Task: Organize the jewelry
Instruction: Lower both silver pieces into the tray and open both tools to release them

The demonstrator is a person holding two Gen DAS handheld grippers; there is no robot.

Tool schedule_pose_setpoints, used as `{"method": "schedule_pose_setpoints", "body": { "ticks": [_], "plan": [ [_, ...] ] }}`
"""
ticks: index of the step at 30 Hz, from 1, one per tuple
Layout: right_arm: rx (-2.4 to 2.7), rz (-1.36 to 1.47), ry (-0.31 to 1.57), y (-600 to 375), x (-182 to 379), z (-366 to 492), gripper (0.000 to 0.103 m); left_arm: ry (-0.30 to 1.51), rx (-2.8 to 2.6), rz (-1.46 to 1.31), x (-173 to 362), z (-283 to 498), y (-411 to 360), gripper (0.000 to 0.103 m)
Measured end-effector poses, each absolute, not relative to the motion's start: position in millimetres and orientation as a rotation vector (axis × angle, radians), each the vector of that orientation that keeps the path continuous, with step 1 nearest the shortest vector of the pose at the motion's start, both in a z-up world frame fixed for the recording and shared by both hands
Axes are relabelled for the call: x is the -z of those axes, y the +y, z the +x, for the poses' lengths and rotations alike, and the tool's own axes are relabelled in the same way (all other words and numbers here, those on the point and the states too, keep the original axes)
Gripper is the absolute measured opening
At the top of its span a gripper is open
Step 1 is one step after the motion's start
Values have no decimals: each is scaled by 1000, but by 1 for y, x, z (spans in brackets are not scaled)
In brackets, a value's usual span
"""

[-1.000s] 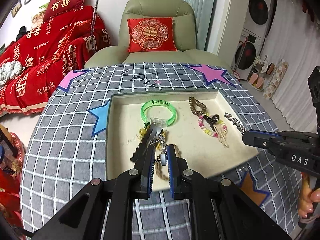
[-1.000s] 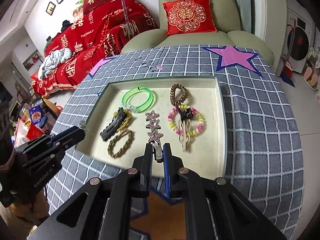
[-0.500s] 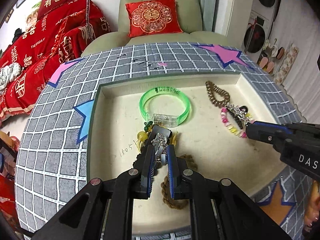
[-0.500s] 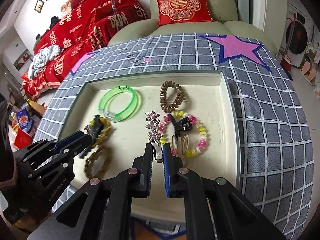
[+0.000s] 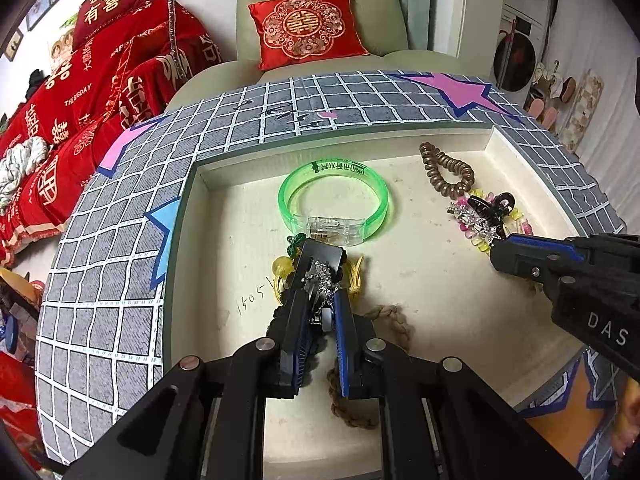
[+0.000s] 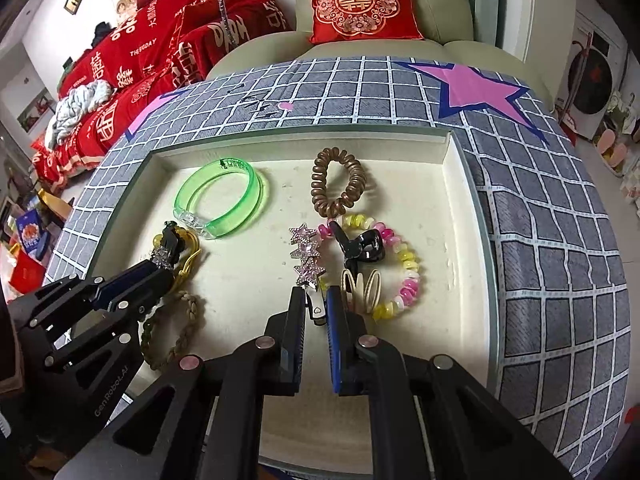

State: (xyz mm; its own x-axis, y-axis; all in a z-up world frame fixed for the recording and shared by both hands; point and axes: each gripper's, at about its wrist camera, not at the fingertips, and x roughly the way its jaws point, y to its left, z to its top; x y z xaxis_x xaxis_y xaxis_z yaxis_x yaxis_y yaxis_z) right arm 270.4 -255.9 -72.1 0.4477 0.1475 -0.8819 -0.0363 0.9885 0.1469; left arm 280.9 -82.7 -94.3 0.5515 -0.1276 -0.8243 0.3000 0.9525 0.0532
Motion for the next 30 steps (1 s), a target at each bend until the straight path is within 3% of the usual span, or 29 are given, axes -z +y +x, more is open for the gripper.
{"method": "schedule_pose_setpoints", "body": {
  "ticks": [7,9,11,13,30],
  "plan": [
    [-126,160,1122,-261,72,272,13,965,224,201,91,284,-83,21],
    [-132,179,1123,-263,72,272,19,959,218,205,89,283,-83,21],
    [-136,198,1122,-266,71,271,43,956,220,207,86,283,-83,21],
    [-130,201,1110,-268,67,269,49,956,217,205,84,282,-83,21],
    [-109,241,1040,-286,30,252,49,939,221,171,66,280,-82,21]
  ]
}}
